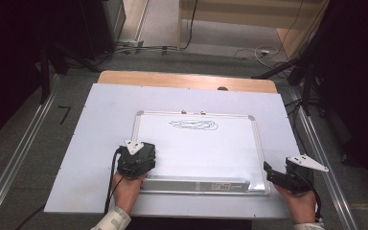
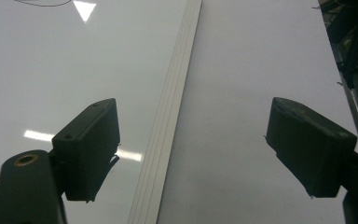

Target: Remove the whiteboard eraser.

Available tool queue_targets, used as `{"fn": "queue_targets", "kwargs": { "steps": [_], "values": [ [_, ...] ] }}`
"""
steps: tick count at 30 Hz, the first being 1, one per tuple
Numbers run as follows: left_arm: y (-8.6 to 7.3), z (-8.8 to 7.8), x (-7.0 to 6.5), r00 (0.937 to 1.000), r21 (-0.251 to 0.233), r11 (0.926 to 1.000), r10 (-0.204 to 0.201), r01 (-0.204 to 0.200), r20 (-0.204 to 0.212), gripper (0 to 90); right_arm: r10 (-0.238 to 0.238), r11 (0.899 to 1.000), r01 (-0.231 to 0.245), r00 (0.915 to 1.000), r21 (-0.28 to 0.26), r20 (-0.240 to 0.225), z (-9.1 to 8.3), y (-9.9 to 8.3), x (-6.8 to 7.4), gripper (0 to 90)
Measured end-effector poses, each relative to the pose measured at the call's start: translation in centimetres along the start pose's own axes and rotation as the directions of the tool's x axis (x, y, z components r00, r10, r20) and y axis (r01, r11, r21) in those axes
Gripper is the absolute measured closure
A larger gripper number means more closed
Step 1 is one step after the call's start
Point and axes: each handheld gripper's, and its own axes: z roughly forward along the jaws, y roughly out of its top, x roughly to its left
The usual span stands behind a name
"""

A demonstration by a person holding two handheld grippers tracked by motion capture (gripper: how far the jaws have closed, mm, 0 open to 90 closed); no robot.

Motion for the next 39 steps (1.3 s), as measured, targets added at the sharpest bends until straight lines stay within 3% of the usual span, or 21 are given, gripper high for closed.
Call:
{"fn": "queue_targets", "kwargs": {
  "steps": [6, 12, 18, 39],
  "values": [
    [0.1, -0.1, 0.2, 0.9999, -0.011, 0.9999, -0.012, 0.012, -0.001, 39.1, 0.003, 1.0, -0.003, 1.0, 0.0, 0.0, 0.0, 0.0, 0.0, 15.9],
    [0.8, -0.9, 0.3, 1.0, -0.048, 0.9989, 0.0, 0.0, -0.003, 39.2, 0.002, 1.0, -0.002, 1.0, -0.001, -0.001, 0.0, 0.0, 0.0, 16.0],
    [1.3, -1.3, 0.8, 0.9997, -0.067, 0.9975, -0.022, 0.022, 0.007, 39.2, 0.004, 1.0, -0.004, 1.0, -0.001, 0.001, 0.0, 0.0, 0.0, 15.9],
    [3.3, -0.5, 1.1, 0.9999, -0.081, 0.9967, -0.002, 0.004, 0.017, 40.0, -0.006, 1.0, 0.006, 1.0, 0.003, -0.007, 0.3, 0.2, 0.2, 15.9]
  ]
}}
